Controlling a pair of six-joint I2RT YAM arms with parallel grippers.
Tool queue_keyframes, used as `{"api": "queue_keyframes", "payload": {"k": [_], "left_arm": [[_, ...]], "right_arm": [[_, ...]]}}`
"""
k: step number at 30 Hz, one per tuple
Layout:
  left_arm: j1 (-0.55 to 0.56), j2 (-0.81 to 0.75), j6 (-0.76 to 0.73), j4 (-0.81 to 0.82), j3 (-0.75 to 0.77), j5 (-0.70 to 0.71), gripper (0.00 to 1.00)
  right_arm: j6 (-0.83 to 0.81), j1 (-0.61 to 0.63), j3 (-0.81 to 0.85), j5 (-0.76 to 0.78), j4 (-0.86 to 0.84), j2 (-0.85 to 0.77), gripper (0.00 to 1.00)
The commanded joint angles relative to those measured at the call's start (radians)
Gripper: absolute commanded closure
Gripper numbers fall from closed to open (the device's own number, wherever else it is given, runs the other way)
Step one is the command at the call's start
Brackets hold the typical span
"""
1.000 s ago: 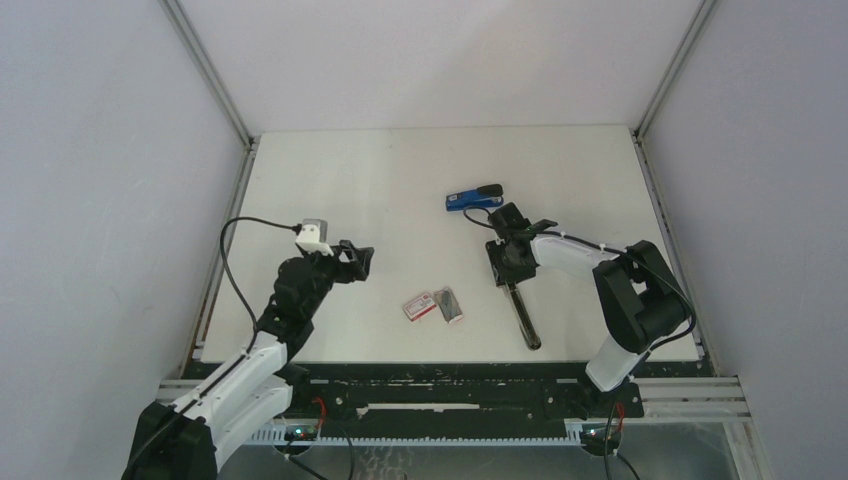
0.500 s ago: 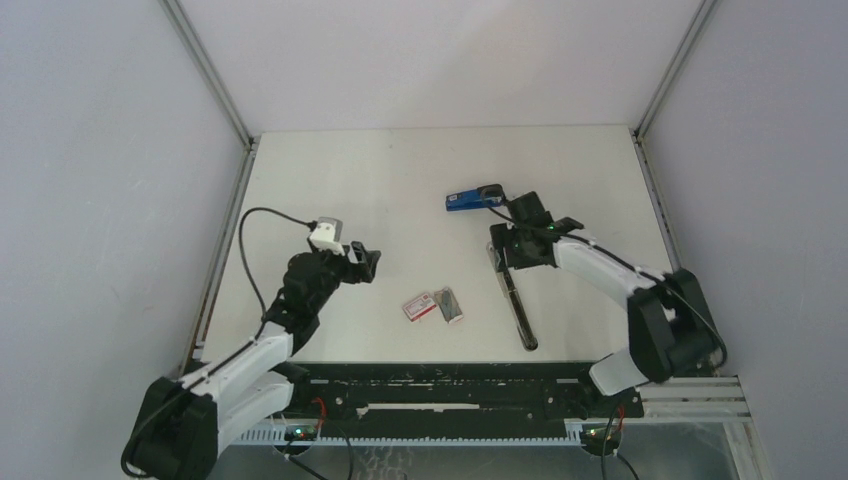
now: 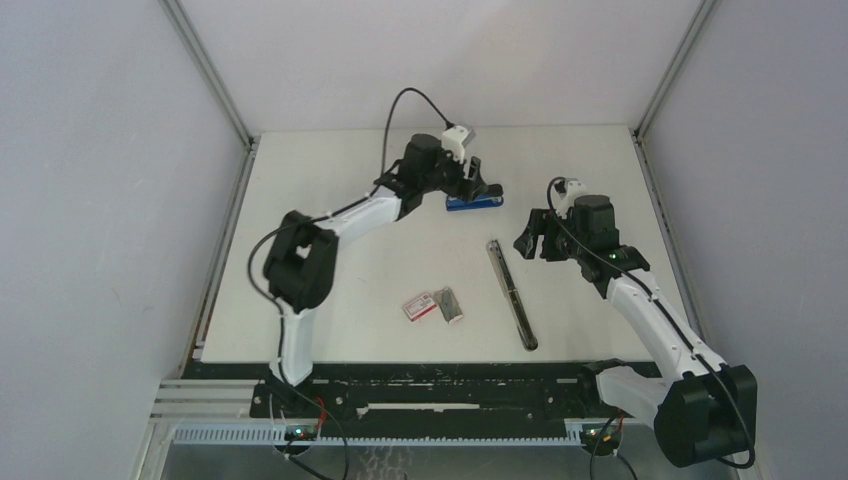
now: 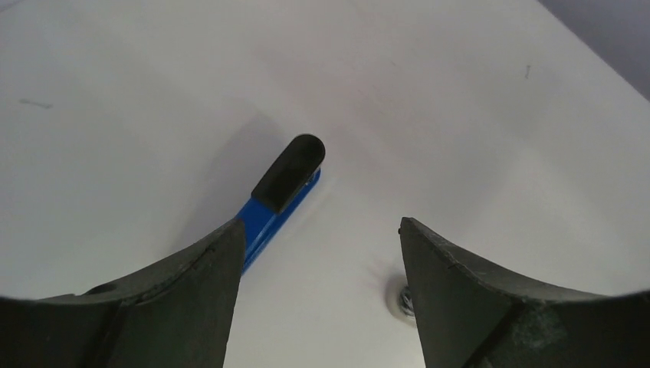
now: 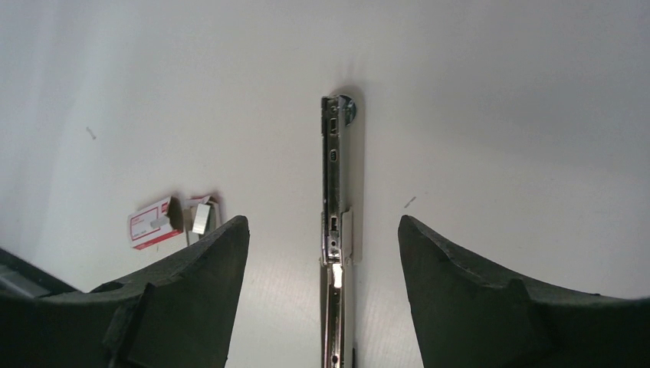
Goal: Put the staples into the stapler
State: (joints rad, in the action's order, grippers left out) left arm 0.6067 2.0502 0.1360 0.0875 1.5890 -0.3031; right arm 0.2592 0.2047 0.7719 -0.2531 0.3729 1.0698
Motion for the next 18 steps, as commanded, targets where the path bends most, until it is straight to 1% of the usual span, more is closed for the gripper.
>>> {"api": "queue_keyframes", "payload": {"k": [1,4,6,9,11,15,18], "left_arm": [[0.008,0.190,-0.016,-0.171,0.294,-0.042,0.23],[0.010,0.311,0.018,-0.223,0.475,-0.026,0.22],[0.007,0.390,0.031,-0.303,0.618,-0.018,0.22],[0.006,0.450,0.059,-0.342,0.730,0.014,0.20],[0.001,0.469,0.084,-0.361,0.765,0.033,0.19],[-0.018,0.480,0.186,-0.370,0.746,0.029,0.19],[-0.023,0.495,0.234,-0.405,0.750,0.021,0.19]], "right_arm": [[0.021,-0.018,-0.016,-0.108,-0.088,-0.044,0.29],[0.025,-0.027,-0.038,-0.152,-0.109,-0.058,0.29],[0.030,-0.033,-0.050,-0.172,-0.117,-0.067,0.29],[0.032,-0.041,-0.064,-0.206,-0.129,-0.078,0.29],[0.032,-0.048,-0.074,-0.217,-0.133,-0.088,0.29],[0.041,-0.064,-0.085,-0.255,-0.141,-0.109,0.29],[0.048,-0.072,-0.094,-0.272,-0.147,-0.125,0.29]]}}
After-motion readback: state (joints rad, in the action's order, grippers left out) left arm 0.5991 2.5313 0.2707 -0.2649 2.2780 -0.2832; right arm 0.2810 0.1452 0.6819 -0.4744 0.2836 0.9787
